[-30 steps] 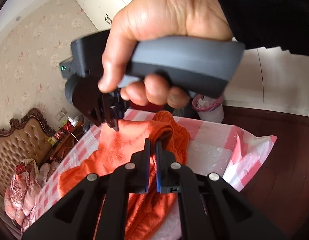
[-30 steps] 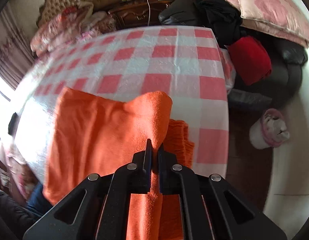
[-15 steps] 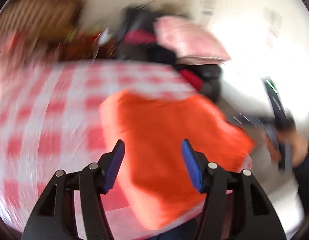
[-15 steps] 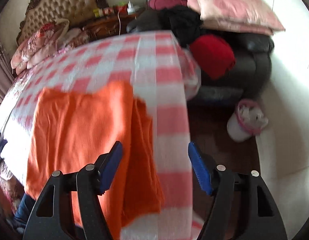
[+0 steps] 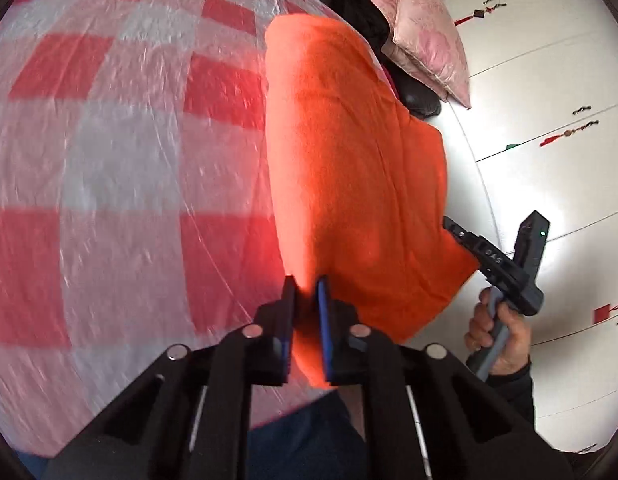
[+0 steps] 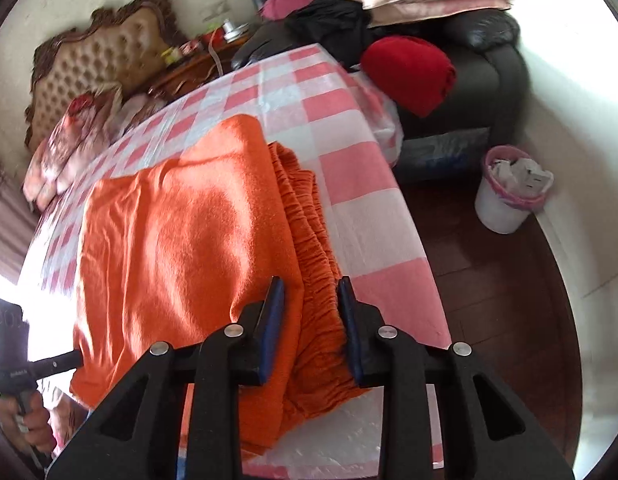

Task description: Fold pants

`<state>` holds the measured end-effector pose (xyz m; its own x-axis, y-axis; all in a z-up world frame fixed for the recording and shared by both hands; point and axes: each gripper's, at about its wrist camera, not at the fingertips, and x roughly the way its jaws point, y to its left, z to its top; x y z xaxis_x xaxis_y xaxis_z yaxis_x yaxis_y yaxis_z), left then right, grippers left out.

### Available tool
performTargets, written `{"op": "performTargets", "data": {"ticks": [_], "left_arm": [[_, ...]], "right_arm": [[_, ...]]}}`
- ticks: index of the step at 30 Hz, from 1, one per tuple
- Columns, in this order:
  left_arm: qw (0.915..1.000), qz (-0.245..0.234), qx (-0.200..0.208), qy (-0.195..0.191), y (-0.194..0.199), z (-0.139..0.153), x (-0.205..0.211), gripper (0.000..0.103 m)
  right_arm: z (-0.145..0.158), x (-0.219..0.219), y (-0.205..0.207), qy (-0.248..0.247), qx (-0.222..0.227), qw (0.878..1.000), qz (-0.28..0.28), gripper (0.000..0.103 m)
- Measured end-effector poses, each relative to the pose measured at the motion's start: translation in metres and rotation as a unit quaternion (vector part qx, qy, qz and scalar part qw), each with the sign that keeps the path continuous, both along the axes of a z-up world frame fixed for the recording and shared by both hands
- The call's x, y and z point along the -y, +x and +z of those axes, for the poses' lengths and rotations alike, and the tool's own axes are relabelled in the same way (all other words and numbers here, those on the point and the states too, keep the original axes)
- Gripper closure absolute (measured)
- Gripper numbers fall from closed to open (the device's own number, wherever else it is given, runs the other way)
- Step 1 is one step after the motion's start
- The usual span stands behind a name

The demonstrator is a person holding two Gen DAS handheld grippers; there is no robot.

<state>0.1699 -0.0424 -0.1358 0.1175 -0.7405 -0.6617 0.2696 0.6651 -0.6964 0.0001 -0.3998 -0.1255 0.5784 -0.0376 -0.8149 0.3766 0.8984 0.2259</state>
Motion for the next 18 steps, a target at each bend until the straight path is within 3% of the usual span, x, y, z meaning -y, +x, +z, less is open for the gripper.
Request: {"op": "performTargets", "data": {"ticks": [3, 8, 10, 11, 12, 15, 17, 18], "left_arm": [[0.9995, -0.001, 0.028, 0.015, 0.025, 0.004, 0.004, 0.097], [0.9982, -0.011, 0.044, 0.038, 0.043, 0.009, 0.015, 0.097], [0.9972, -0.012, 0.047, 0.057, 0.036, 0.013, 0.011, 0.086], [0.9962, -0.003, 0.053, 0.069, 0.032, 0.018, 0.007, 0.076], [0.994, 0.008, 0.074, 0.08, 0.029, 0.027, 0.002, 0.073], [0.9751, 0.0, 0.186, 0.122, 0.025, 0.067, 0.007, 0.073], [0.9546, -0.027, 0.258, 0.147, 0.032, 0.088, 0.035, 0.073], [0.9369, -0.057, 0.303, 0.165, 0.035, 0.094, 0.058, 0.073]], "right_arm": [[-0.001, -0.002, 0.007, -0.005, 0.017, 1.0, -0.018, 0.085], [-0.002, 0.001, 0.023, -0.019, 0.027, 0.999, -0.037, 0.085], [0.0, -0.003, 0.022, -0.035, 0.019, 0.999, -0.031, 0.084], [0.002, -0.005, 0.021, -0.046, 0.013, 0.998, -0.03, 0.079], [0.008, -0.006, 0.018, -0.06, 0.004, 0.998, -0.035, 0.075], [0.042, -0.006, 0.011, -0.101, 0.016, 0.993, -0.058, 0.067], [0.061, -0.005, 0.025, -0.104, 0.016, 0.993, -0.057, 0.067], [0.062, -0.004, 0.036, -0.095, 0.008, 0.994, -0.053, 0.067]]}}
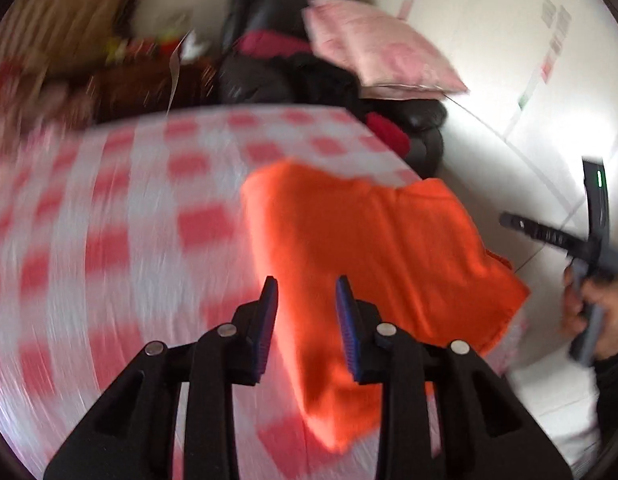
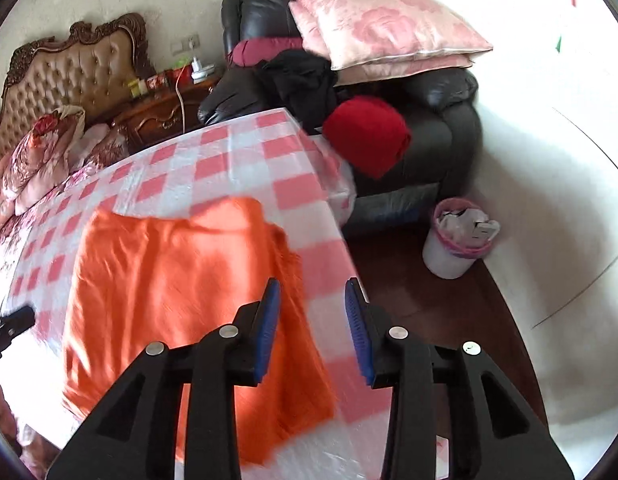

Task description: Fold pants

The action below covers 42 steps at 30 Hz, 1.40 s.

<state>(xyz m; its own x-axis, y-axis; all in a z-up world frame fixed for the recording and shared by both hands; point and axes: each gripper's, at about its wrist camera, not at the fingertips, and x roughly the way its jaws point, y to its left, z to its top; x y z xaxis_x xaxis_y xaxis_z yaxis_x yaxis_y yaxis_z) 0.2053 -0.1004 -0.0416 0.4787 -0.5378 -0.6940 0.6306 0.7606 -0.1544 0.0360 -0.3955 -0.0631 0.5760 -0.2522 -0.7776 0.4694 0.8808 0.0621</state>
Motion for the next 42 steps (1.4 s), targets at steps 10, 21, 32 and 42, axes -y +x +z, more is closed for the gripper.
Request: {"op": "performTargets", "data": {"ticks": [10, 21, 32, 42], "left_arm": [[0.9962, 0.052, -0.038, 0.06, 0.063, -0.054, 0.09, 0.069], [0.9905, 0.109, -0.068, 0.049, 0.025, -0.046, 0.065, 0.045], [0.9916, 0.099, -0.06, 0.058, -0.032, -0.053, 0.036, 0.042], [0.9923, 0.093, -0.038, 0.073, -0.08, -0.059, 0.027, 0.029]], "right_arm": [[-0.053, -0.008, 0.077, -0.06, -0.044, 0.997, 0.024, 0.067], [-0.035, -0.012, 0.057, -0.055, -0.047, 0.996, 0.049, 0.051], [-0.059, -0.035, -0.005, -0.057, -0.065, 0.996, 0.01, 0.031], [-0.062, -0.062, -0.042, -0.071, -0.085, 0.994, -0.017, 0.026]]}}
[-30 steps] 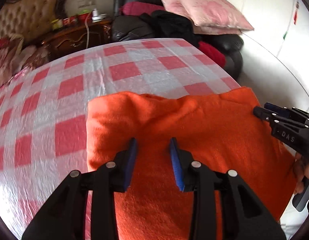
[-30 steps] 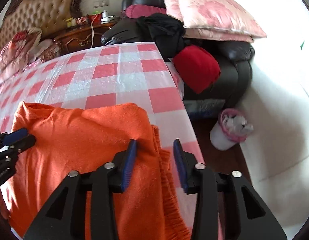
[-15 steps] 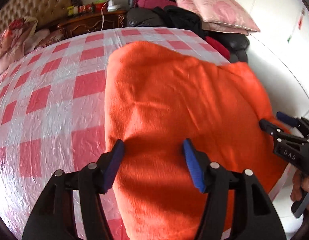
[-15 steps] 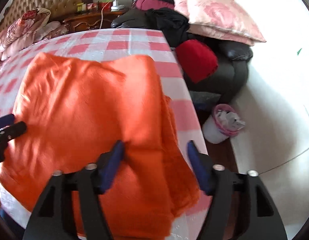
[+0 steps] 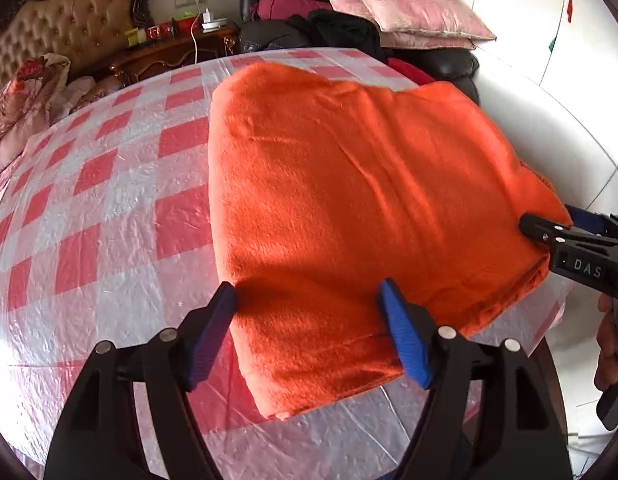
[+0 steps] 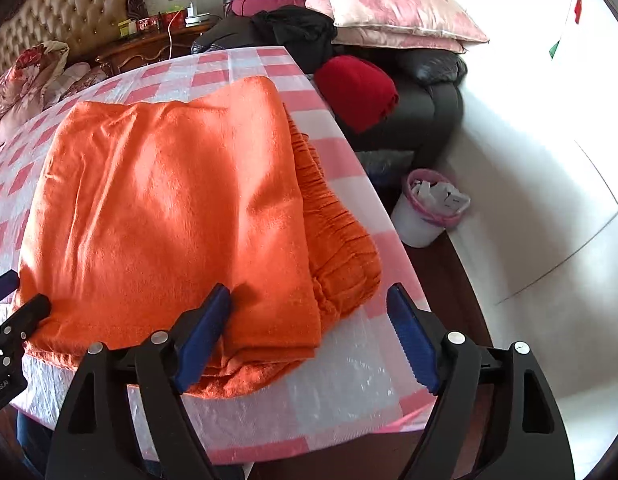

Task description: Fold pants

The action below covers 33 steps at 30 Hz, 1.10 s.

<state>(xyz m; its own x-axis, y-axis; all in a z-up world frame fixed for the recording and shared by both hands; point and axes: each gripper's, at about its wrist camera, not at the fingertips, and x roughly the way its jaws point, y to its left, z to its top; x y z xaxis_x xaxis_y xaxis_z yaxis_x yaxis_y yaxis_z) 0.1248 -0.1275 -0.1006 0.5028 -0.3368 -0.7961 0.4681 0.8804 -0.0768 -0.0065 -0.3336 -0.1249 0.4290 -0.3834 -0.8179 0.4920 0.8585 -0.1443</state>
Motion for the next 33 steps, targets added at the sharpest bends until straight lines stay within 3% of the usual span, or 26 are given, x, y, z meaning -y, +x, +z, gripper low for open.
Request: {"op": "performTargets", "data": {"ticks": [3, 5, 7, 10, 13, 16, 20, 25, 28, 33], "left_arm": [[0.9997, -0.013, 0.02, -0.008, -0.01, 0.007, 0.001, 0.029], [0.9997, -0.023, 0.009, 0.006, -0.012, -0.003, 0.007, 0.029], [0.9999, -0.011, -0.002, -0.002, -0.012, -0.007, 0.007, 0.029], [0.9999, -0.007, -0.008, 0.002, -0.008, -0.005, 0.007, 0.023], [0.9997, 0.007, -0.022, -0.001, -0.005, -0.007, 0.004, 0.015], [0.9997, 0.014, -0.019, 0.005, -0.004, -0.004, 0.002, 0.011], [0.9998, 0.021, 0.002, 0.002, -0.006, 0.009, 0.003, 0.002], [0.9997, 0.02, 0.013, 0.004, -0.013, 0.011, 0.008, 0.002], [0.9996, 0.014, -0.017, -0.015, -0.012, 0.002, 0.004, 0.002], [0.9993, 0.014, -0.011, -0.031, -0.015, 0.005, 0.0, 0.002]], "right_arm": [[0.025, 0.005, 0.011, 0.012, 0.019, 1.0, 0.005, 0.026], [0.04, 0.013, 0.029, 0.02, 0.037, 0.999, 0.02, 0.026], [0.047, 0.024, 0.056, 0.003, 0.032, 0.999, 0.018, 0.026], [0.037, 0.041, 0.103, -0.003, -0.001, 1.0, 0.026, 0.027], [0.008, 0.055, 0.132, -0.001, -0.046, 0.998, 0.031, 0.025], [0.018, 0.053, 0.123, 0.0, -0.026, 1.0, 0.017, 0.025], [0.043, 0.02, 0.082, 0.008, 0.025, 0.999, 0.033, 0.024], [0.025, -0.011, 0.043, -0.005, 0.003, 0.999, 0.036, 0.024], [0.002, -0.011, 0.024, -0.005, -0.021, 0.999, 0.026, 0.024], [-0.002, -0.006, 0.005, 0.013, -0.001, 1.0, 0.013, 0.022]]}}
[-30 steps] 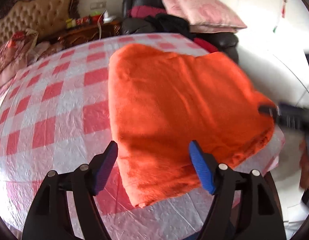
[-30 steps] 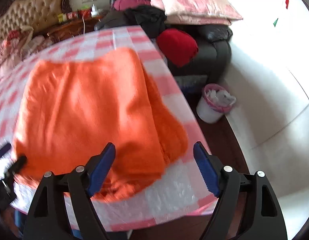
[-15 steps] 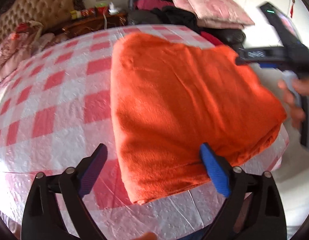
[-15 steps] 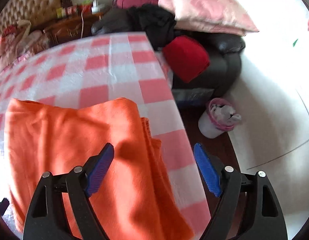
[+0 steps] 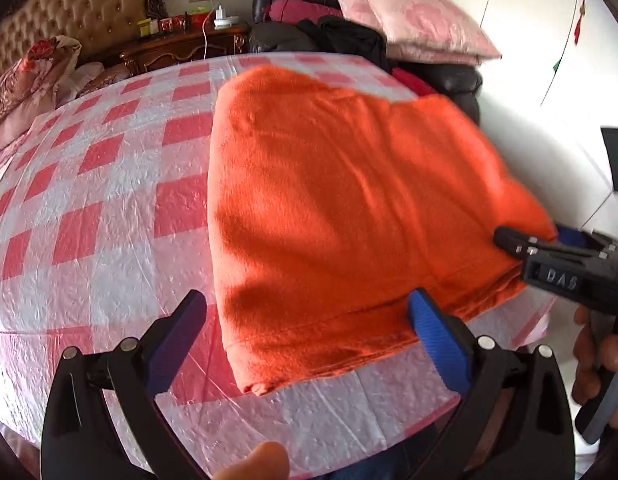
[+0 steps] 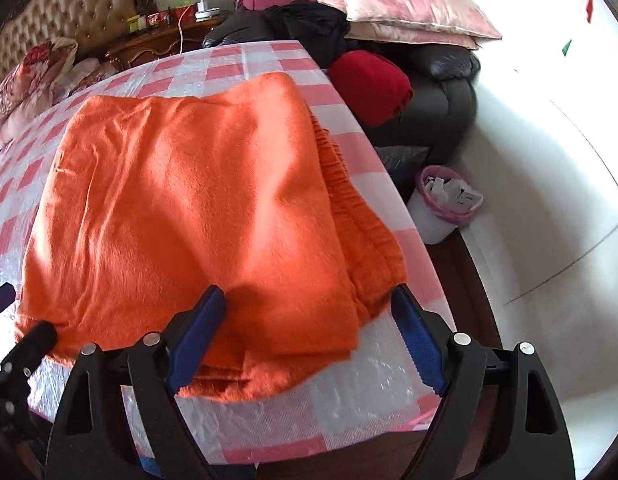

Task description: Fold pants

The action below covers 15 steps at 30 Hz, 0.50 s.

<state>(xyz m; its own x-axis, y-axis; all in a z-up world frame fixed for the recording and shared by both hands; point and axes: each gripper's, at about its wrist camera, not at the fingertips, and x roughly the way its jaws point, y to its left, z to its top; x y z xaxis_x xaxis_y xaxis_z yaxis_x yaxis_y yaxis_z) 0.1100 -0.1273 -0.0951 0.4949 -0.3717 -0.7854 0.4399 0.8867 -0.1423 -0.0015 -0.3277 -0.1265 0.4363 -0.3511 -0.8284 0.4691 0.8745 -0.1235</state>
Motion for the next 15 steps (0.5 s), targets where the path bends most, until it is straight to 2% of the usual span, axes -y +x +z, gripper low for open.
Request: {"op": "performTargets", "data": {"ticks": [2, 4, 15], "left_arm": [[0.9997, 0.001, 0.023, -0.001, -0.003, 0.008, 0.0, 0.002], [0.9996, 0.006, 0.028, 0.004, -0.003, 0.009, 0.001, 0.002], [0.9991, 0.022, 0.002, 0.035, 0.008, -0.009, 0.002, 0.001]], "right_arm": [[0.007, -0.003, -0.004, -0.012, 0.004, 1.0, -0.003, 0.023], [0.011, -0.004, -0.008, -0.019, 0.009, 1.0, -0.007, 0.022], [0.003, 0.005, -0.014, -0.01, 0.005, 1.0, -0.011, 0.022]]}}
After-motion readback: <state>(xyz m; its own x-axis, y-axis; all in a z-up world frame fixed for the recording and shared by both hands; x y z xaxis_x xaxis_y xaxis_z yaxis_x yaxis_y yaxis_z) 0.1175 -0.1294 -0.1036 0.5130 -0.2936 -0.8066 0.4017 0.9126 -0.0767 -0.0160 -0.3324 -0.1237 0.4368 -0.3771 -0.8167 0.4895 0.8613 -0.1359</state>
